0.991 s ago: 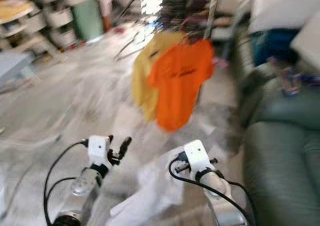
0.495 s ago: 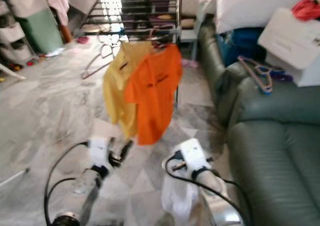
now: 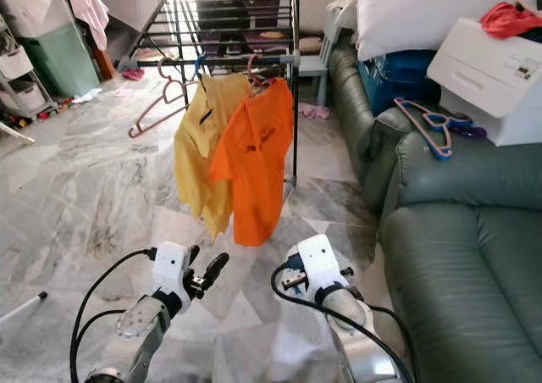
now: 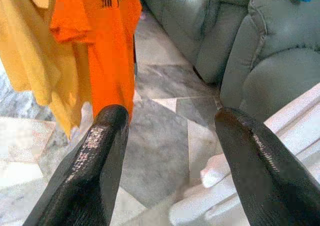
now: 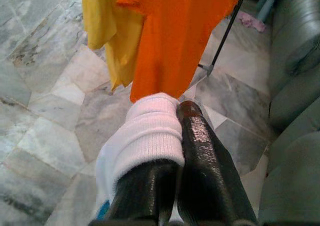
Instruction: Hang hanger
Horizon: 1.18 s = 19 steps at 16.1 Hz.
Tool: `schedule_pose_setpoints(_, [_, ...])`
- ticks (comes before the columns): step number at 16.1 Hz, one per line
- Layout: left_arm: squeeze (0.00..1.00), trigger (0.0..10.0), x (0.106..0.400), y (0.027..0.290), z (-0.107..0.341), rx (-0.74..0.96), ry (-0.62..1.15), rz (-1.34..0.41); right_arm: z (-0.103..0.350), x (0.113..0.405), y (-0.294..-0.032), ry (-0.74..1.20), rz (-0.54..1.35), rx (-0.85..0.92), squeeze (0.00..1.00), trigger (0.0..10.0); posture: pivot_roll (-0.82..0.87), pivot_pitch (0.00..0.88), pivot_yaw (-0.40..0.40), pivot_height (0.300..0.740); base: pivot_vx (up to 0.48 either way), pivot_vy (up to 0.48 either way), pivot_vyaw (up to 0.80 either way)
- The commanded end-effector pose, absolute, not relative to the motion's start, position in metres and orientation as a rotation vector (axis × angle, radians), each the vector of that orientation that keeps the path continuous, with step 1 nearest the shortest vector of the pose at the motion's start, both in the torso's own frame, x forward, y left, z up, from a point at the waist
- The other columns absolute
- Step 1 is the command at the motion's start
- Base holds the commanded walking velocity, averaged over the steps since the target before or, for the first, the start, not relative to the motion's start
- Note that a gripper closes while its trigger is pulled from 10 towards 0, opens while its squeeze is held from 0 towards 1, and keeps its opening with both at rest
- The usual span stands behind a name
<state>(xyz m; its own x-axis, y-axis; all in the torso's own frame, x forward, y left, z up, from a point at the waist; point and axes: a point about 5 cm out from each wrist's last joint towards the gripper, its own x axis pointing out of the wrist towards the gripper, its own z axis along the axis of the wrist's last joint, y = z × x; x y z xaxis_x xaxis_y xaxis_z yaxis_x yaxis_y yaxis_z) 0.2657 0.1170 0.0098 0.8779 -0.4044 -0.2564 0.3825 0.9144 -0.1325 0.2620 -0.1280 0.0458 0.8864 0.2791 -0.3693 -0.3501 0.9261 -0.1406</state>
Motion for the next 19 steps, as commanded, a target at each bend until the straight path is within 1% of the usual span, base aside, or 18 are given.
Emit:
schedule_pose_setpoints(1, [0.0,10.0,0.2698,0.1182,0.0149,-0.085,0.275,-0.416,0.0534,0.267,-0.125,0.322,0.326,-0.196,0.0,10.0,-0.14,0.01,0.069,0.74,0.0,0.0,0.0])
schedule_pose_setpoints(7, [0.0,10.0,0.2733,0.1189,0.0177,-0.094,0.279,-0.418,0.0563,0.2706,-0.1231,0.321,0.319,-0.187,0.0,10.0,-0.14,0.013,0.076,0.74,0.0,0.336,0.0])
schedule_pose_setpoints(15, [0.0,10.0,0.273,0.1153,0.0167,-0.083,0.291,-0.437,0.0556,0.2711,-0.1227,0.323,0.307,-0.187,0.0,10.0,-0.15,0.011,0.086,0.74,0.0,0.411,0.0])
schedule_pose_setpoints(16, [0.0,10.0,0.2733,0.1143,0.0164,-0.081,0.295,-0.442,0.0557,0.2712,-0.1242,0.322,0.301,-0.188,0.0,10.0,-0.15,0.011,0.086,0.74,0.0,0.247,0.0])
schedule_pose_setpoints(19, [0.0,10.0,0.2732,0.1127,0.0159,-0.074,0.3,-0.453,0.0559,0.2716,-0.1251,0.321,0.288,-0.194,0.0,10.0,-0.15,0.009,0.088,0.74,0.0,0.0,0.0])
